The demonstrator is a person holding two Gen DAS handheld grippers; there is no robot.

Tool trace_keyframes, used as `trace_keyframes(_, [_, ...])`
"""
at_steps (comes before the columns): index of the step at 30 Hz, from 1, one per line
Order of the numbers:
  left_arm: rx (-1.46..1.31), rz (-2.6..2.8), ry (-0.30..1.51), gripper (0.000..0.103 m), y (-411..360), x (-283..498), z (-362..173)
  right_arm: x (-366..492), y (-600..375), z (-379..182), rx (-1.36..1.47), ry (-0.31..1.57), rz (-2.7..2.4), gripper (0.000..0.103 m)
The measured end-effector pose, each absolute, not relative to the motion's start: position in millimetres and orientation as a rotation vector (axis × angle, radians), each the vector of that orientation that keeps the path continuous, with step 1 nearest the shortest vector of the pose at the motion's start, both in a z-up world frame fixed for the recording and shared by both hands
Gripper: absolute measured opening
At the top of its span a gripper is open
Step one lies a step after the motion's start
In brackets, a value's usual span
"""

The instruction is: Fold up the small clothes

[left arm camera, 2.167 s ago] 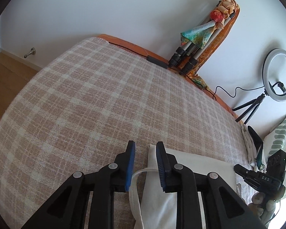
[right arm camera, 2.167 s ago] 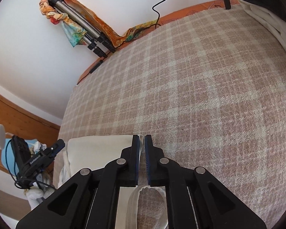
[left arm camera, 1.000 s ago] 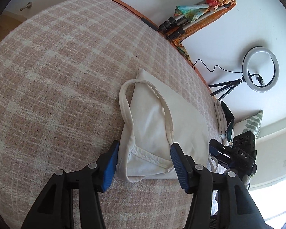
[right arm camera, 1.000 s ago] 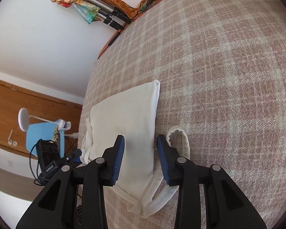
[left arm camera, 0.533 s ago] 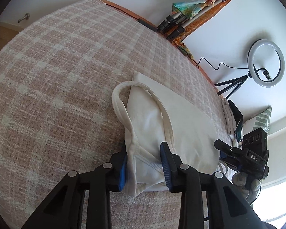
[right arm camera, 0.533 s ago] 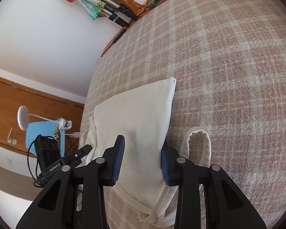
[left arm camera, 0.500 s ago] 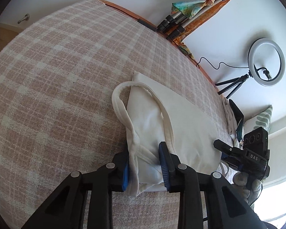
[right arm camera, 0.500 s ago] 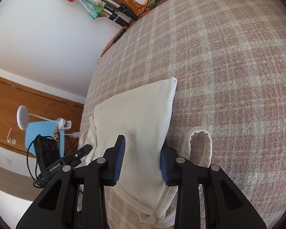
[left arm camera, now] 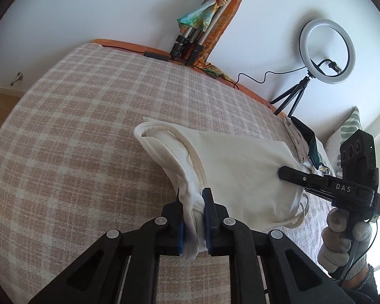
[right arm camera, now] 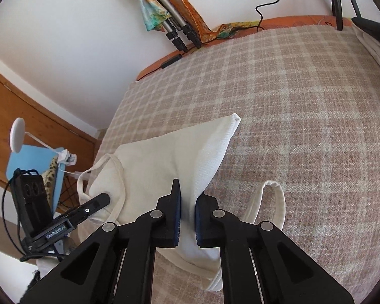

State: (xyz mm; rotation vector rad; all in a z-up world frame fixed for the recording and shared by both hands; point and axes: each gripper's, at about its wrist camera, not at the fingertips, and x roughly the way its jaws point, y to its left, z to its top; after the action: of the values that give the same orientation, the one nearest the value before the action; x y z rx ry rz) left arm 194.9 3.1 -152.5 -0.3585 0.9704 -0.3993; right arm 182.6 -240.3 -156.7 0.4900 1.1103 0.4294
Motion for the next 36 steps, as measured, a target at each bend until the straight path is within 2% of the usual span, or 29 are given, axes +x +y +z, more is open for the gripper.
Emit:
trace_keyframes(16, [-0.203,-0.571,0.883,0.008,-98,180,-104,157,-274,-103,0.343,1.013,0.360,0.007])
trace_keyframes(22, [-0.209,-0.602,0.928,0.008,-128,188,-115,154,-307,-103,0.353,1.014,0.308,0.007])
trace_keyframes(28, [-0.286,-0.550,1.058,0.009,-123,196,-155,158,-332,-121,0.347,1.057,0.247,0.007])
trace_keyframes(30, [-0.264,-0.508,1.067,0.016,-118,197,-161,158,-337,-127,0.343,1.069,0.240,0.007])
trace_keyframes(32, [-0.264,-0.479,1.093,0.038,-111,199,-168,159,-339,-132,0.335,1.083,0.239,0.007])
trace_keyframes(35, [-0.310,-0.443,1.119,0.049,-99,204,-177,160,-339,-138,0.324,1.098,0.236,0.007])
trace_keyframes(36, [-0.329,-0.439,1.124,0.049,-97,205,-179,161,-339,-139,0.325,1.101,0.237,0.007])
